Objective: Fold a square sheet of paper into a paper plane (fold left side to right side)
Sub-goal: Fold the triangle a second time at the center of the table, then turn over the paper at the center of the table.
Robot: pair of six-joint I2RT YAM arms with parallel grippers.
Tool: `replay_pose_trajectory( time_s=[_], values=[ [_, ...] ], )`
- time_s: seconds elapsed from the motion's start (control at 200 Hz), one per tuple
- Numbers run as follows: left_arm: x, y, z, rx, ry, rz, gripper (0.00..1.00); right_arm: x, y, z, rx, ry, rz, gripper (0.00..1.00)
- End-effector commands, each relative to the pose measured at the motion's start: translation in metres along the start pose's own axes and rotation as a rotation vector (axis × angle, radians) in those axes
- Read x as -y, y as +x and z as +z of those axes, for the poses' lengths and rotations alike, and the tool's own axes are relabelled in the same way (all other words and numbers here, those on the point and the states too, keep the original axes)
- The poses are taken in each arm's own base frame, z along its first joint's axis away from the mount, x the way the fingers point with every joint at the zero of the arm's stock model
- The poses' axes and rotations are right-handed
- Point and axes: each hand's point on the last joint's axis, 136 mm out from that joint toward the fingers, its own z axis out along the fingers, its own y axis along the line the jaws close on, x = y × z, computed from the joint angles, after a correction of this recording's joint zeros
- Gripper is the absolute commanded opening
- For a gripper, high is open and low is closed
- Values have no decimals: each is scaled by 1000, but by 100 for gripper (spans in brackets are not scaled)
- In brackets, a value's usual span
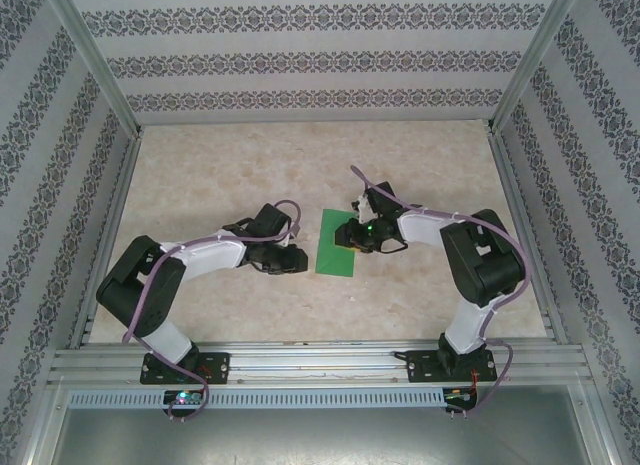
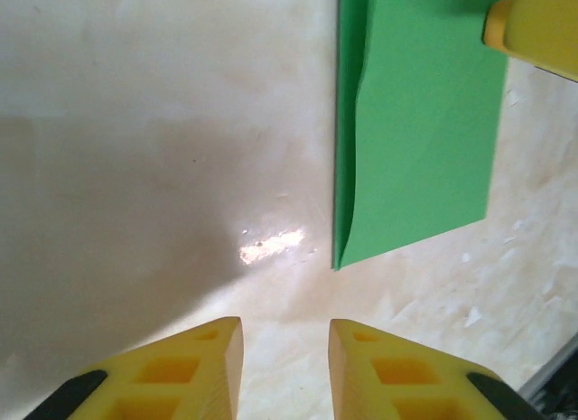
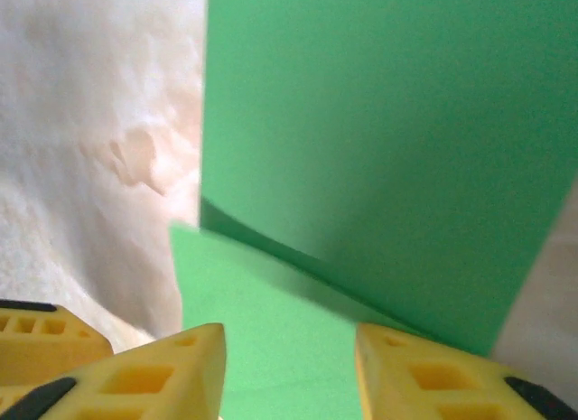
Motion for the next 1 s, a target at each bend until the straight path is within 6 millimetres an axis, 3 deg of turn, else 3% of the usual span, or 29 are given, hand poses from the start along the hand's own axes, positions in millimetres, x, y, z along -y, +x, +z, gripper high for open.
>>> replay_pose_trajectory(
  time_s=[0.0,0.115,0.335,0.644,0.829,0.994],
  values=[
    [8,-21,-10,74,45,21,34,2,-18,-25,105,56,-52,56],
    [16,-39,-7,101,88,32,35,12,-18,-38,159,81,-53,73],
    [35,-59,12,74,160,68,35,26,-2,-44,207,49,-8,86],
    [43,-77,37,57,212,80,31,36,18,-46,172,44,2,86],
    [49,-83,41,74,247,87,14,29,19,-50,169,5,-8,81],
    [51,-87,30,133,242,106,2,17,20,-47,151,-76,-11,71]
  ],
)
